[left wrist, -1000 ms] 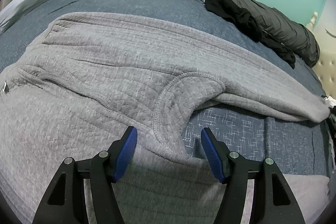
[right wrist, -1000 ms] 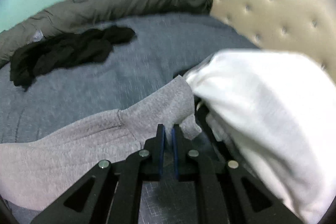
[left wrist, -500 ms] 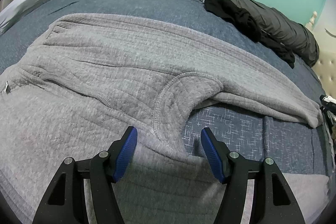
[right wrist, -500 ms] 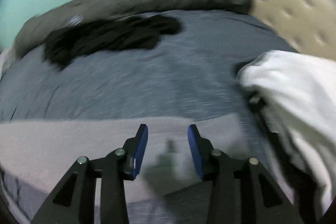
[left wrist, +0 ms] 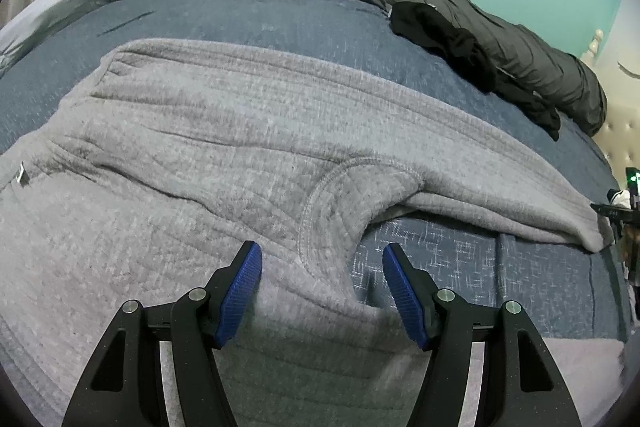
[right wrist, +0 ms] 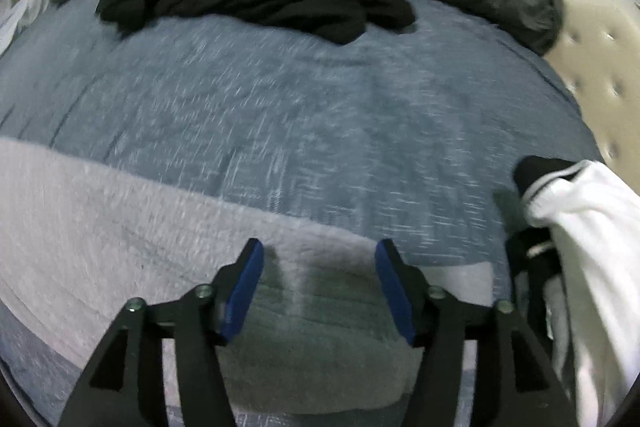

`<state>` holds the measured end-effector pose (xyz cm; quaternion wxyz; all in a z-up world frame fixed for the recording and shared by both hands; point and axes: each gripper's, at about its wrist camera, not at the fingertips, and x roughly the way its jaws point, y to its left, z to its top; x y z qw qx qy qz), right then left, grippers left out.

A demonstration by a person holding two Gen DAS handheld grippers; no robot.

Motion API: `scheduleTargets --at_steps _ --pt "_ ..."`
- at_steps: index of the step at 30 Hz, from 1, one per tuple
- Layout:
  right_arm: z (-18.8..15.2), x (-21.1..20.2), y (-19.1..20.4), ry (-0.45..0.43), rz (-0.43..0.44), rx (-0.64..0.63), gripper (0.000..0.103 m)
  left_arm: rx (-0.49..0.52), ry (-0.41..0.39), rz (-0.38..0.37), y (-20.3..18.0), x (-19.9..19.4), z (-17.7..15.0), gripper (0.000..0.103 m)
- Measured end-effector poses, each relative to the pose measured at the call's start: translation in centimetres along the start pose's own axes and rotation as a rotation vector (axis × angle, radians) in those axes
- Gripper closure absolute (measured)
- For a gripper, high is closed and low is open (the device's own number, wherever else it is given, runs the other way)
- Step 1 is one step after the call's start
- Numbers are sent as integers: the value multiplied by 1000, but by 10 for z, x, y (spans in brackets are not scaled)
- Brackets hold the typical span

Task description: Fold clothes

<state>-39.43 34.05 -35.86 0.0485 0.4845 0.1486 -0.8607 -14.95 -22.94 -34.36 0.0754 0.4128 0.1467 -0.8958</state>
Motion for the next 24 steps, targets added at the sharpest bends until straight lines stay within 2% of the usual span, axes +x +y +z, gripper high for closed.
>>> scheduleTargets --at_steps 6,8,9,11,14,19,24 --pt "2 19 10 50 5 -110 45 -5 13 7 2 6 -1 36" --pt "2 20 10 48 41 -129 62 3 12 10 0 6 -1 36" --pt "2 20 11 50 60 -135 66 6 12 10 -1 6 -1 36" --pt "0 20 18 44 81 -156 84 13 12 12 -3 6 -2 36" --pt "-2 20 25 33 73 -158 97 16 13 13 -3 6 -2 36" --pt "1 9 22 4 65 -139 101 10 15 10 -2 5 -3 36" --pt "15 -22 8 -114 25 -78 101 10 14 9 -3 4 -4 36"
